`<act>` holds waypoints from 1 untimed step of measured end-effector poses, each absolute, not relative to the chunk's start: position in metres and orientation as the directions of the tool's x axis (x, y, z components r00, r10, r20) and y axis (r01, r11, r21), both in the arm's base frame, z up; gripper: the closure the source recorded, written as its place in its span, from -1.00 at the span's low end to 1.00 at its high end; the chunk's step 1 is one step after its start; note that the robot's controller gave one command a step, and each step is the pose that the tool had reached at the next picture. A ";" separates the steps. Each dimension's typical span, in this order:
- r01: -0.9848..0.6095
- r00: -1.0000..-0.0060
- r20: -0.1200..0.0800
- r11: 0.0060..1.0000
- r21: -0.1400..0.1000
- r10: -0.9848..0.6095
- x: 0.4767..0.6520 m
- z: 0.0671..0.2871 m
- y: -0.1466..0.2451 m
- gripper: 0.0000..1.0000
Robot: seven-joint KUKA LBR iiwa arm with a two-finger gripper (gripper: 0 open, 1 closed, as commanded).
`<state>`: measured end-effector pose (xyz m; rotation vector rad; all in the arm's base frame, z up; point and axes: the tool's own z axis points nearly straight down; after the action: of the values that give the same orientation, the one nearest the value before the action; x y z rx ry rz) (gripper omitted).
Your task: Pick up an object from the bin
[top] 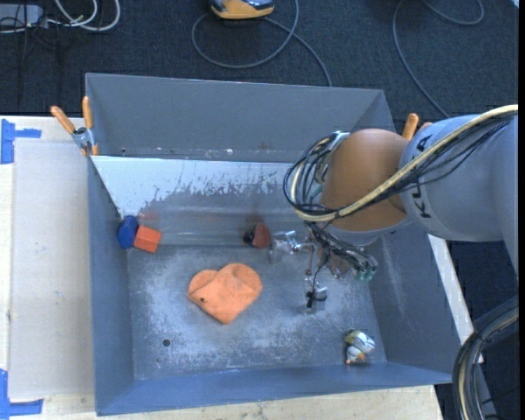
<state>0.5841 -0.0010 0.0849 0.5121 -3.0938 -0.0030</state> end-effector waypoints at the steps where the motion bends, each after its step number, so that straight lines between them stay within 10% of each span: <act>1: -0.143 -0.990 0.005 0.990 0.001 -0.143 0.587 0.072 0.050 1.00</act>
Offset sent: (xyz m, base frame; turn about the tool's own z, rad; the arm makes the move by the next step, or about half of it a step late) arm 0.0000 0.0000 0.0000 0.0000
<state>0.5874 0.0497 0.0725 0.2241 -3.1289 -0.0008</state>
